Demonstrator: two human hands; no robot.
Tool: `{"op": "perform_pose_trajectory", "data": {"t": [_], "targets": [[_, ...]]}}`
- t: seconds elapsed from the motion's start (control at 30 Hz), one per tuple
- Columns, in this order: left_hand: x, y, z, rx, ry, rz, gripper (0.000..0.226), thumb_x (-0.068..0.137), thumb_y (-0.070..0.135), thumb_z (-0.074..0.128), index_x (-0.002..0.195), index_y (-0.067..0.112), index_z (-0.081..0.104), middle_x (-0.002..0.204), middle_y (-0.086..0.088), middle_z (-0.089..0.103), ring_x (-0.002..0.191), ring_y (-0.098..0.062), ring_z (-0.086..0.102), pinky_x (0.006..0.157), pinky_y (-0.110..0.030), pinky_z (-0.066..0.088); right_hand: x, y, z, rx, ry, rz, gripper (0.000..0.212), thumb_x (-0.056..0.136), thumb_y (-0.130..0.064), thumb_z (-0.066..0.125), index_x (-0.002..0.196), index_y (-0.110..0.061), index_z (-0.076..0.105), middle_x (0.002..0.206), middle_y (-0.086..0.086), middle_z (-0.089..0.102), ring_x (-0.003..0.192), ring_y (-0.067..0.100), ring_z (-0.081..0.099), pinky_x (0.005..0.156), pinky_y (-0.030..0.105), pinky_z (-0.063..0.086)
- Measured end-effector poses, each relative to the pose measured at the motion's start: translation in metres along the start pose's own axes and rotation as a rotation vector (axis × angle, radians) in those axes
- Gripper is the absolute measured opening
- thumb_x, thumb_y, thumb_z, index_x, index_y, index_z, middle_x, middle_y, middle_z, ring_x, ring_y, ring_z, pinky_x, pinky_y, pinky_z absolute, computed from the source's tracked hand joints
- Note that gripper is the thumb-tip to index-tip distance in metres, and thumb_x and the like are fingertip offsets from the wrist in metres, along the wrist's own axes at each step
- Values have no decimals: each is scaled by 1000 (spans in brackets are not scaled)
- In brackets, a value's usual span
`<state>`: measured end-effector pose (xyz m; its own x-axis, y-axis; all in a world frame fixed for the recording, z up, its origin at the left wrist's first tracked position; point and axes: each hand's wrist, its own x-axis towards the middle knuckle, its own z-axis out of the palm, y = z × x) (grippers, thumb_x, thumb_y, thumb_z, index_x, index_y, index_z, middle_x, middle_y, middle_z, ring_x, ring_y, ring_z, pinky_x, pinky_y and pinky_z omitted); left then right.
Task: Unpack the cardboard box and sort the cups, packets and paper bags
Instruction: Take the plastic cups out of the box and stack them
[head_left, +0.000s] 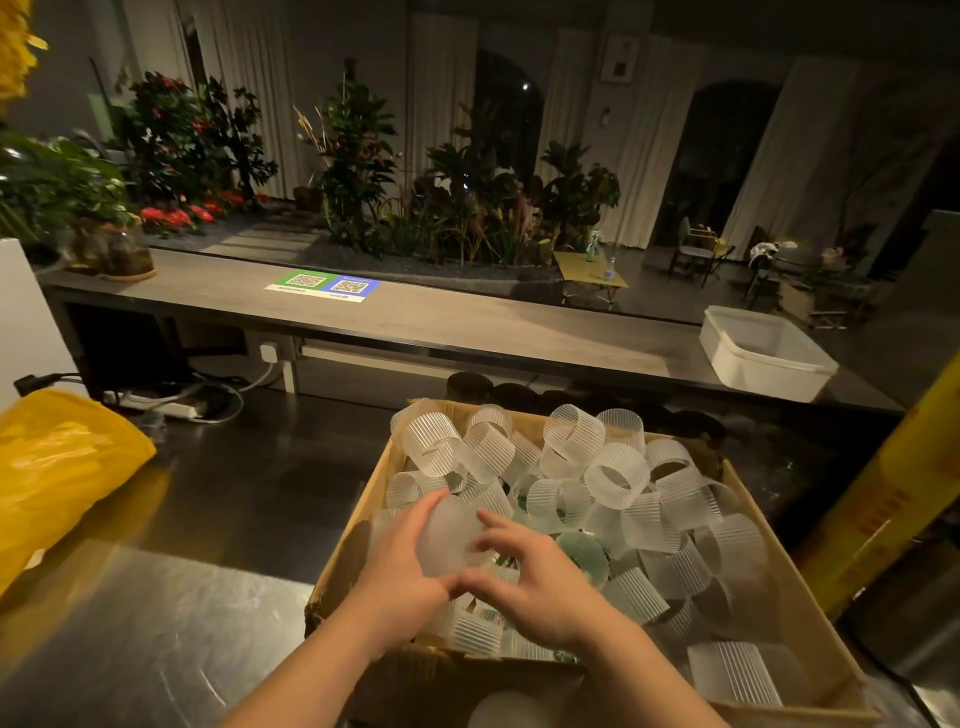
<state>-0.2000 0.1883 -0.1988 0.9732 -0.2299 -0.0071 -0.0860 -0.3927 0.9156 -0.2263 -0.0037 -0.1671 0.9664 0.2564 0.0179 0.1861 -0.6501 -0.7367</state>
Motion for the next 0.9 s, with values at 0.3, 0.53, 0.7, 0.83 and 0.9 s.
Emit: {"op": "perform_pose_trajectory", "data": {"t": [0.3,0.53,0.7,0.83,0.9], "targets": [[-4,3,2,6,44,-7,88,75,38,88,139,58,30,133,23,32,125,-12,42,107,-43,50,43,43,-19,-424,379,450,60,96,-22,58,152,-27,37,153,6,40,140,27,35,112,42,38],[-1,4,0,23,30,-13,89,74,38,88,139,56,31,130,23,33,123,-13,43,106,-42,51,55,54,-11,-751,313,364,37,88,0,51,120,-19,50,128,4,53,116,25,47,99,35,39],[-1,4,1,34,9,-11,90,73,39,89,141,53,32,133,22,35,119,-12,46,100,-35,53,52,60,-11,-628,360,365,52,89,3,55,135,-21,46,123,4,49,109,24,52,96,37,46],[-2,6,1,30,3,-7,89,74,38,89,141,52,33,131,24,36,117,-11,47,95,-29,52,50,62,-12,-664,130,400,75,93,-1,51,158,-33,27,158,13,29,140,33,34,112,45,40],[-3,6,0,19,-2,-11,88,74,38,89,140,52,33,130,26,37,116,-10,48,93,-27,51,50,64,-11,-693,83,433,71,94,-4,52,157,-30,31,156,9,33,141,32,31,111,44,40]]}}
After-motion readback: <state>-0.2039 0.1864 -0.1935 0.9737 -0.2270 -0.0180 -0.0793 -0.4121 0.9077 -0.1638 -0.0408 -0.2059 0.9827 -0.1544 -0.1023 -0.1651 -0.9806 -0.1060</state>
